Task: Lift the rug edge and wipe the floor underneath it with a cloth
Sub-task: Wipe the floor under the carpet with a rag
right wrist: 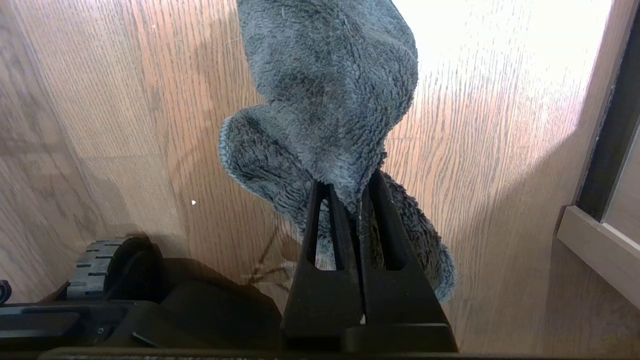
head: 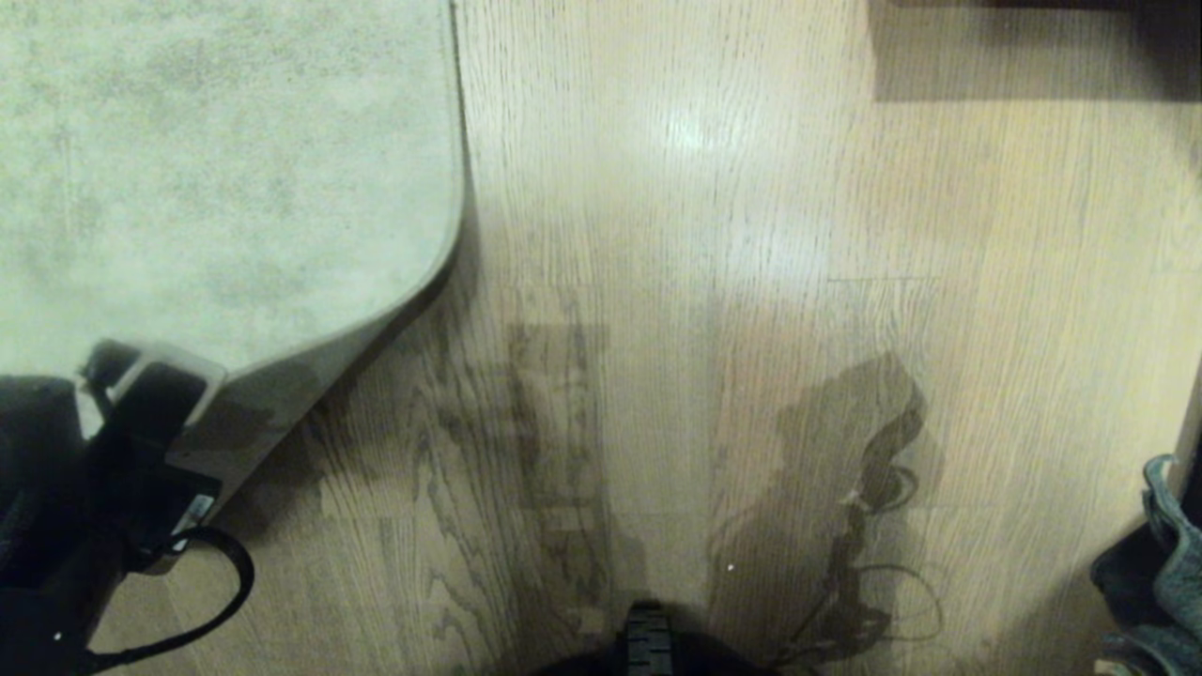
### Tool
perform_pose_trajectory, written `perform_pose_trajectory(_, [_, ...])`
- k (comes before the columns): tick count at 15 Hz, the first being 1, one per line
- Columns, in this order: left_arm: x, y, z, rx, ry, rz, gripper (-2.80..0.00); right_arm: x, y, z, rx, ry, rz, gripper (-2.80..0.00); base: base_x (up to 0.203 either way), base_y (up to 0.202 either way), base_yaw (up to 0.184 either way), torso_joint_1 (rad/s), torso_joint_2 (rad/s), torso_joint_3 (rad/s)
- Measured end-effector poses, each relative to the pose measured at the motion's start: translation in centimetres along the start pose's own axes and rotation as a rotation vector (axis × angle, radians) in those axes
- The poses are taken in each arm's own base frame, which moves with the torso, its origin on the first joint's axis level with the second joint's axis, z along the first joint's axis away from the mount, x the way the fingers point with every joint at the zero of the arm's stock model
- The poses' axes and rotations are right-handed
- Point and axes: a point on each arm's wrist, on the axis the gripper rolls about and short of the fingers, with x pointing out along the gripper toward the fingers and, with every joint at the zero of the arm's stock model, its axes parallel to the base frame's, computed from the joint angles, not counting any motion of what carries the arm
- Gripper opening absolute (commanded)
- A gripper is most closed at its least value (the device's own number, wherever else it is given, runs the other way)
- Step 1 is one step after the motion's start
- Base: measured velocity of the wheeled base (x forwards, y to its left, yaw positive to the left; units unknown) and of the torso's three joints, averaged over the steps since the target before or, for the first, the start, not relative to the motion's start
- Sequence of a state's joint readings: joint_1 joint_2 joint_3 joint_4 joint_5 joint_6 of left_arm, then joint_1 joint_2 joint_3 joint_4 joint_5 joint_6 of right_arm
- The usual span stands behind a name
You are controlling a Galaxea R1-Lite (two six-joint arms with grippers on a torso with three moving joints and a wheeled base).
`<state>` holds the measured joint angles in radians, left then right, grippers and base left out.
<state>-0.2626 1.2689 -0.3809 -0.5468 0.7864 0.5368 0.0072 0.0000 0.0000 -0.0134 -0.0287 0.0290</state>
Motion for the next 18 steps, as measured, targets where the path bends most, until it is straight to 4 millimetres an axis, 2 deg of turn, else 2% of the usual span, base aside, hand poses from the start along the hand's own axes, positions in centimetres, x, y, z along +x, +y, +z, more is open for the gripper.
perform_pose_trajectory(7, [0.0,0.1,-1.0,0.004,0.029,0.012,-2.80,0.0,0.0,0.0,0.000,0.000,0.001,-2.80,0.001,0.023,-0.004,0.001,0.00,0.001])
perform_pose_trajectory(18, [-0.2,0.2,-1.5,-0.008,0.036,0.018,-2.80,0.0,0.0,0.0,0.000,0.000,0.000,-2.80,0.000,0.193,-0.002,0.003,0.00,0.001])
